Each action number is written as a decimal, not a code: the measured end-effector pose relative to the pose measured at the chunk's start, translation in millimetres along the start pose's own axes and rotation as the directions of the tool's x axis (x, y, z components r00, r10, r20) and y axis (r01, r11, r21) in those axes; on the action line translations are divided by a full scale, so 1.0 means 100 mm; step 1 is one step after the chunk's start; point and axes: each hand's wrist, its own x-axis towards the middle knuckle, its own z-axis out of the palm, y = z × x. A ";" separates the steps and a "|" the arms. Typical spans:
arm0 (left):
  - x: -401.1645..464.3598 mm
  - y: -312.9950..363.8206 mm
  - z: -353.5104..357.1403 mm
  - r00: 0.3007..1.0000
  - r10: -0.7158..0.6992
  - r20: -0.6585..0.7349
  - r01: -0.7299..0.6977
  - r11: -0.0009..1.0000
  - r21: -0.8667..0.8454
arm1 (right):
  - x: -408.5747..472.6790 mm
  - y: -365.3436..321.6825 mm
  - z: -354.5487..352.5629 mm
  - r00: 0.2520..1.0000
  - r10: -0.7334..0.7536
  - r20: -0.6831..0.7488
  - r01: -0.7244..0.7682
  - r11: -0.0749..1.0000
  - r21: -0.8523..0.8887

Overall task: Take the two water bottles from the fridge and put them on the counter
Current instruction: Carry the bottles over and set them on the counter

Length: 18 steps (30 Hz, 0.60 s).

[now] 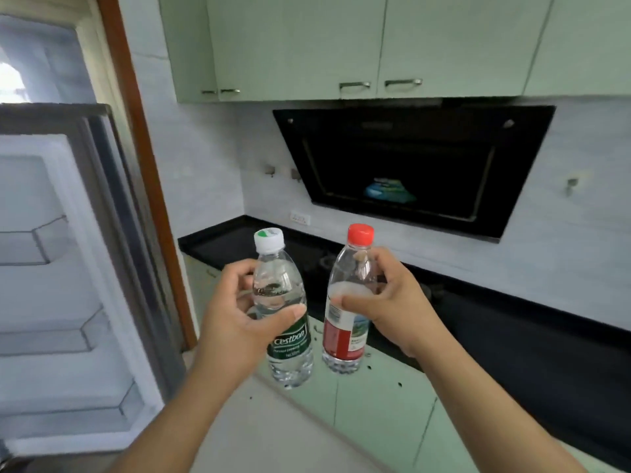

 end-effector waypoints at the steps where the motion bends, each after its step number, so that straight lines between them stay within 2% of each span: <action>1: 0.05 -0.02 0.19 0.999 0.000 0.038 0.000 1.000 -0.015 | -0.02 0.08 -0.17 0.999 0.022 -0.042 -0.023 1.000 -0.011; 8: 0.55 -0.19 1.40 0.954 0.042 0.296 0.002 0.989 -0.148 | -0.05 0.54 -1.19 0.939 0.119 -0.324 -0.159 0.982 -0.101; 18: 1.13 -0.09 3.08 0.798 0.156 0.582 0.009 0.963 -0.270 | -0.23 0.89 -2.47 0.718 0.166 -0.676 -0.294 0.953 -0.079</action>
